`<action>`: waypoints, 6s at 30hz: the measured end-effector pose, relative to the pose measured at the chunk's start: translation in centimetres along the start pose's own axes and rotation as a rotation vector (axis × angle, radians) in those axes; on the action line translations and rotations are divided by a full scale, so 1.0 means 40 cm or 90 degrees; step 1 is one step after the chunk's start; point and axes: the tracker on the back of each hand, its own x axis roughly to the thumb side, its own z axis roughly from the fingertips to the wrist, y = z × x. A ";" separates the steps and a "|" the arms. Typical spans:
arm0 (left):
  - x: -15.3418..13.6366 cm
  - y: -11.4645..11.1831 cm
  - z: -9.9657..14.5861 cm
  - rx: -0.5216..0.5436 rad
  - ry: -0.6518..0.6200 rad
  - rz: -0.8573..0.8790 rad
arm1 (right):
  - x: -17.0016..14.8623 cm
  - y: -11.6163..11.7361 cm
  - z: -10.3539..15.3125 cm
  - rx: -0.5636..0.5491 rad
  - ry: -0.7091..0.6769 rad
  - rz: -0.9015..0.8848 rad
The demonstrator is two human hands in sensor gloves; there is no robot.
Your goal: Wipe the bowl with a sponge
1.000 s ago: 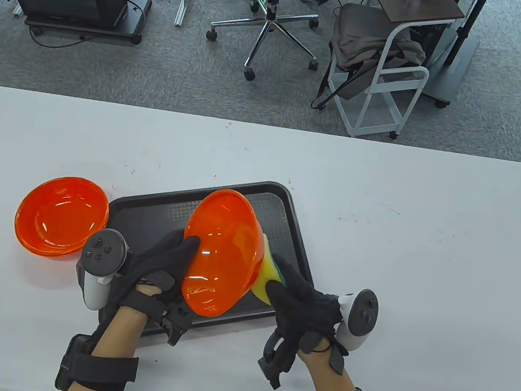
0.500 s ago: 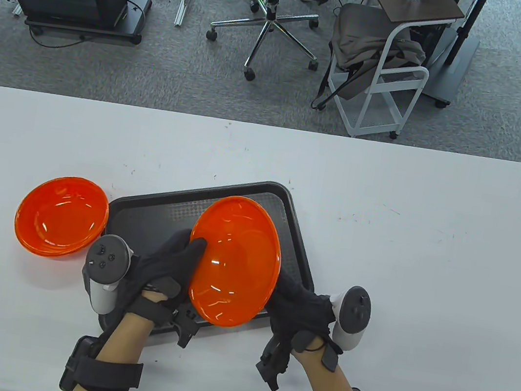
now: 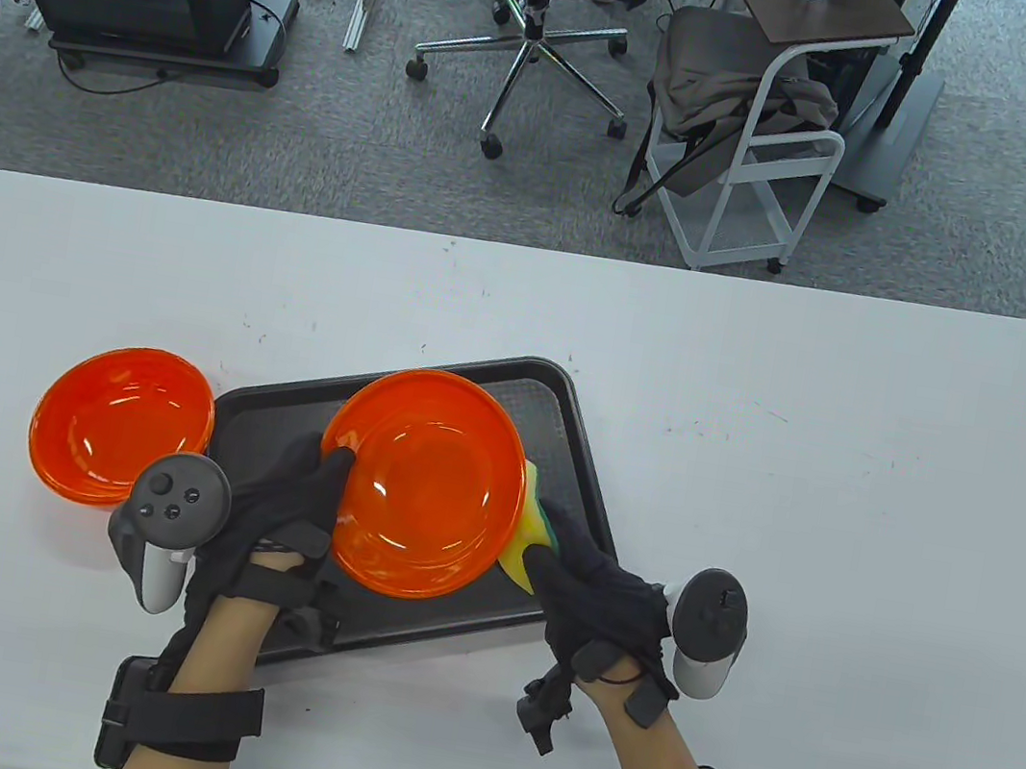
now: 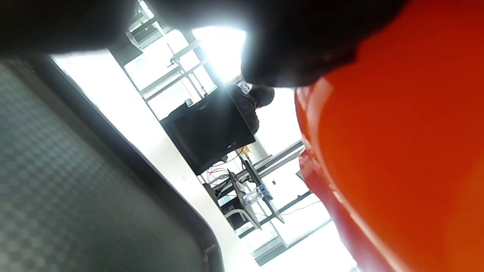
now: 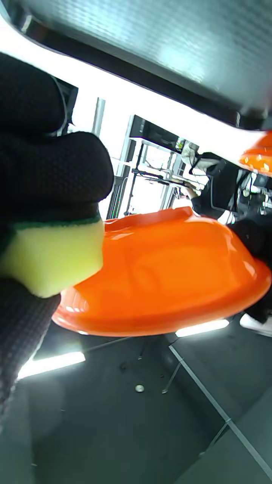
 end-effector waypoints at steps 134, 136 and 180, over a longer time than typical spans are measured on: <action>0.061 -0.083 0.009 -0.142 -0.102 -0.266 | -0.091 -0.272 0.003 0.050 0.201 0.812; 0.062 -0.077 0.010 -0.136 -0.103 -0.258 | -0.116 -0.282 0.008 0.074 0.250 0.854; 0.059 -0.063 0.010 -0.123 -0.096 -0.227 | 0.053 -0.009 -0.017 0.225 -0.003 0.715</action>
